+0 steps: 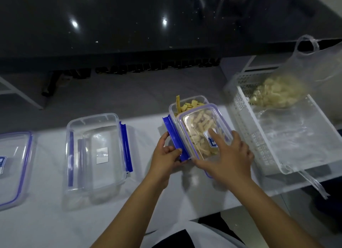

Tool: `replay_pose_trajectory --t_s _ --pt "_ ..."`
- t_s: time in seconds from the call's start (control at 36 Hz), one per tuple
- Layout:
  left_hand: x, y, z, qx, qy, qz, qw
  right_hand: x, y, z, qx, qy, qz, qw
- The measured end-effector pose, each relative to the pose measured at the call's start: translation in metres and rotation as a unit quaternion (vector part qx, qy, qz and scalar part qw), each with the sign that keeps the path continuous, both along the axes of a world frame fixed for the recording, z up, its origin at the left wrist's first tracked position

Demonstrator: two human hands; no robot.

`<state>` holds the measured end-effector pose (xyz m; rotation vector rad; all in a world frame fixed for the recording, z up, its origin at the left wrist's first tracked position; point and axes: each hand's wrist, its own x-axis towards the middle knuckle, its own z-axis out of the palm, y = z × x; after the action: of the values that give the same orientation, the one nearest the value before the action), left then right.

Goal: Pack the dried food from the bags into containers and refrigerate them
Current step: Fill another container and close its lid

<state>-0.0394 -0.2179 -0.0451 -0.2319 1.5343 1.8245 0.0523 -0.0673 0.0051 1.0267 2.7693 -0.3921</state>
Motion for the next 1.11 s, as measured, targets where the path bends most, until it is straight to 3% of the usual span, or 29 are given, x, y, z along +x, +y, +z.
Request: replay_pose_trajectory --t_s 0.19,0.36,0.58,0.83,0.89,0.97,1.11 --pt "0.0 0.001 -0.002 -0.01 -0.007 -0.002 1.0 0.033 -0.006 0.005 -0.029 0.034 -0.013 0.999" --pt "0.0 0.002 -0.001 0.011 -0.019 0.012 1.0 -0.021 -0.005 0.022 -0.027 0.118 -0.016 0.992" --pt "-0.002 -0.003 0.008 0.007 -0.002 -0.009 1.0 -0.056 -0.011 0.006 0.011 -0.006 0.031 0.999" --pt "0.009 -0.006 0.0 0.008 -0.008 -0.006 1.0 -0.026 -0.014 0.002 -0.021 0.057 -0.015 0.998" --pt "0.004 -0.005 0.003 -0.015 0.034 0.011 0.999 -0.025 -0.012 0.008 -0.063 0.101 -0.045 0.992" --pt "-0.012 -0.005 0.008 -0.122 0.191 0.011 0.974 -0.019 -0.004 0.018 -0.089 0.144 -0.077 0.983" --pt "-0.049 0.003 0.013 -0.261 0.42 -0.136 0.859 0.004 0.009 0.025 -0.11 0.158 -0.123 0.973"
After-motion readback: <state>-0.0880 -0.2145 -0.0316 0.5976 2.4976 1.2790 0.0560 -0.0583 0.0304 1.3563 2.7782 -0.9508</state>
